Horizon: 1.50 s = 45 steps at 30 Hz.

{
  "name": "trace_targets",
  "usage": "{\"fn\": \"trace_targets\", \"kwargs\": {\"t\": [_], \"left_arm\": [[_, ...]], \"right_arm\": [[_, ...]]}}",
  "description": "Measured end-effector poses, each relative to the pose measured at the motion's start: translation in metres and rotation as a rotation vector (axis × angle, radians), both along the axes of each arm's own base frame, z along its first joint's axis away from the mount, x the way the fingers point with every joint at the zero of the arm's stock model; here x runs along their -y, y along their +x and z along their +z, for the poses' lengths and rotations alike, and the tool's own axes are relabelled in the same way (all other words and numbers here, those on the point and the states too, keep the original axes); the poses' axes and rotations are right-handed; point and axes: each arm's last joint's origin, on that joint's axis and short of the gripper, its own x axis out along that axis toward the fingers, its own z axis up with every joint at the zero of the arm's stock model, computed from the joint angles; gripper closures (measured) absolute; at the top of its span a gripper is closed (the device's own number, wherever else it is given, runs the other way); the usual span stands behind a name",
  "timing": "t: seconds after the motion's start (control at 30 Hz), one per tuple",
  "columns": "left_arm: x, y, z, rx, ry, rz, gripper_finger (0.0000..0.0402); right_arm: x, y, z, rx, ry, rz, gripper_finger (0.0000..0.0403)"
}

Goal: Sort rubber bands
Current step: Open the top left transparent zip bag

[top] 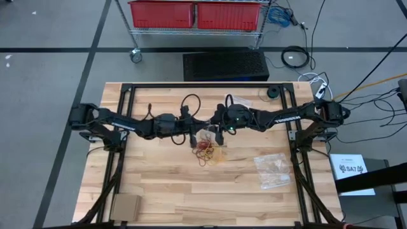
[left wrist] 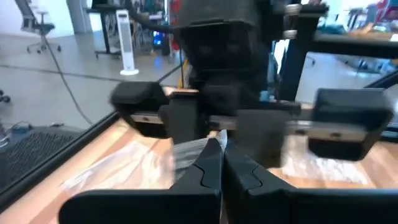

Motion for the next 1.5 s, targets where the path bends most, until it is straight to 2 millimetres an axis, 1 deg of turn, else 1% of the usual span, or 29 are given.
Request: {"fn": "trace_targets", "kwargs": {"t": [0.03,0.07,0.23,0.4,0.5,0.67,0.8,0.9,1.03,1.13,1.2,1.27,1.37,1.4,1.5], "left_arm": [[0.001,0.002,-0.002,0.011,0.000,0.000,0.0402],[0.002,0.004,-0.003,0.022,0.001,0.008,0.0402],[0.005,0.007,-0.002,0.036,0.006,0.054,0.0402],[0.005,0.006,-0.001,0.038,0.007,0.053,0.0402],[0.006,0.006,0.000,0.039,0.006,0.049,0.0402],[0.006,0.006,0.000,0.039,0.003,0.036,0.0401],[0.006,0.006,0.000,0.041,0.002,0.035,0.0402],[0.007,0.006,0.000,0.047,-0.019,0.027,0.0402],[0.007,0.007,0.001,0.050,-0.022,0.017,0.0401],[0.007,0.009,0.006,0.065,-0.022,0.014,0.0402],[0.007,0.010,0.009,0.072,-0.019,0.013,0.0402],[0.007,0.010,0.009,0.072,-0.015,0.012,0.0402],[0.007,0.010,0.009,0.073,-0.015,0.017,0.0402],[0.007,0.010,0.009,0.073,-0.014,0.027,0.0401],[0.006,0.010,0.009,0.073,-0.014,0.041,0.0402]], "right_arm": [[0.000,0.000,0.000,-0.002,-0.009,-0.014,0.0380],[0.001,0.000,0.000,-0.004,-0.018,-0.025,0.0391],[0.001,-0.001,-0.002,-0.027,-0.025,-0.036,0.0400],[0.001,-0.005,-0.004,-0.087,-0.045,-0.038,0.0402],[0.001,-0.013,0.002,-0.122,-0.067,-0.044,0.0403],[0.004,-0.034,0.021,-0.169,-0.107,-0.080,0.0403],[0.005,-0.042,0.027,-0.187,-0.122,-0.079,0.0403],[0.006,-0.042,0.027,-0.183,-0.130,-0.075,0.0394],[0.006,-0.040,0.025,-0.187,-0.136,-0.068,0.0359],[0.006,-0.039,0.027,-0.159,-0.150,-0.065,0.0336],[0.006,-0.038,0.029,-0.138,-0.159,-0.059,0.0334],[0.005,-0.037,0.031,-0.118,-0.158,-0.037,0.0347],[0.004,-0.033,0.030,-0.083,-0.155,0.005,0.0388],[0.004,-0.031,0.029,-0.077,-0.156,0.015,0.0395],[0.004,-0.026,0.025,-0.065,-0.149,0.040,0.0398]]}}
